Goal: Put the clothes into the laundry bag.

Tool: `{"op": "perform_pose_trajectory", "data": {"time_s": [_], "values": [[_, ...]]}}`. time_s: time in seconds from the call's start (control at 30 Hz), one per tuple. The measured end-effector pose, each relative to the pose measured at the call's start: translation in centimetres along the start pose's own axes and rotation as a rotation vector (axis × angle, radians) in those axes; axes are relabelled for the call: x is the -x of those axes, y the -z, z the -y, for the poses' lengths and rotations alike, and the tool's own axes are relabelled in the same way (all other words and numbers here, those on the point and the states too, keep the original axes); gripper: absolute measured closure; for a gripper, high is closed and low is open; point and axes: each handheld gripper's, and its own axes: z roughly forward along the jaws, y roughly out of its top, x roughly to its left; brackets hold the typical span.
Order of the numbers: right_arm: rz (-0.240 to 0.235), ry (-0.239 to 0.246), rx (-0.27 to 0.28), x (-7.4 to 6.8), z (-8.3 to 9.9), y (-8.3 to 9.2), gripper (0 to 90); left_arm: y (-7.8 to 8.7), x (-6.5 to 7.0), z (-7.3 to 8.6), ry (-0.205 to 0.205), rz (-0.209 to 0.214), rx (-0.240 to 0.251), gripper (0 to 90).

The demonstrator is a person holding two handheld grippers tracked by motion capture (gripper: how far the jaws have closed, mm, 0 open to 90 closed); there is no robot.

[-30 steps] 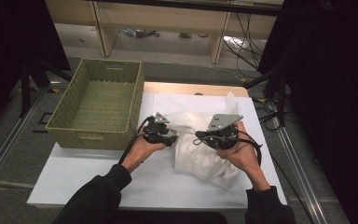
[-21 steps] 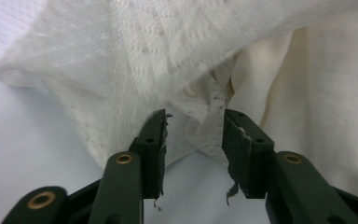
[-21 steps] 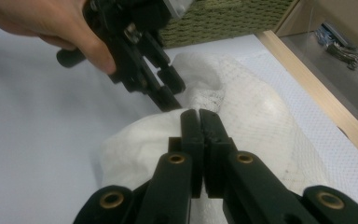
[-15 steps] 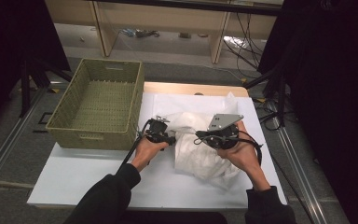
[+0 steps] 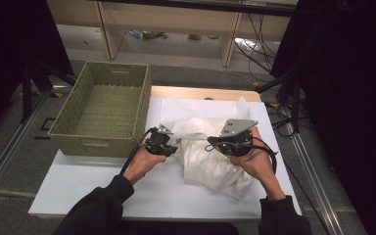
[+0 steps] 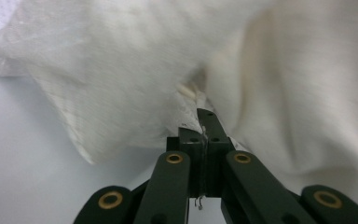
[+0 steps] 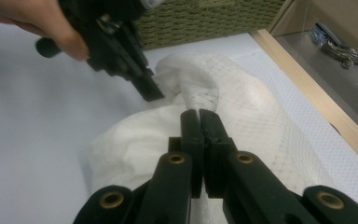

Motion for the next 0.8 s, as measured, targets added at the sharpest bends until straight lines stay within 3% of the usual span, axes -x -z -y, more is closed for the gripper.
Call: {"op": "perform_pose_trajectory", "data": {"time_s": [0.1,0.2,0.23,0.3,0.47,0.57,0.63,0.7,0.8], "values": [[0.002,-0.007,-0.012,0.0,0.1,0.0,90.0,1.8,0.9,1.1,-0.039,0.037,0.021,89.2],[0.007,0.014,-0.016,0.0,0.2,0.0,90.0,2.7,1.0,2.9,-0.072,0.034,-0.001,89.1],[-0.001,0.015,-0.02,0.0,0.2,-0.1,90.0,2.6,0.9,3.4,-0.046,0.033,-0.007,89.2],[0.001,0.022,-0.027,-0.1,0.2,-0.3,90.0,2.8,0.5,3.7,-0.034,0.029,-0.004,89.2],[0.001,0.015,-0.022,-0.4,0.0,0.2,90.0,4.9,0.5,3.1,-0.082,0.015,0.017,89.3],[0.003,0.027,-0.005,-0.2,0.1,0.4,90.0,5.6,-0.8,3.9,-0.044,-0.006,0.019,89.3],[-0.007,0.025,-0.005,-0.4,0.0,0.3,90.0,5.2,-1.1,4.7,-0.034,0.014,-0.016,89.1],[-0.011,0.035,-0.009,-0.7,-0.2,0.0,90.0,4.8,-0.5,5.4,-0.037,0.013,-0.016,84.1],[-0.016,0.041,-0.012,-1.0,-0.4,-0.2,90.0,5.4,0.7,5.1,-0.06,0.027,-0.031,71.5]]}}
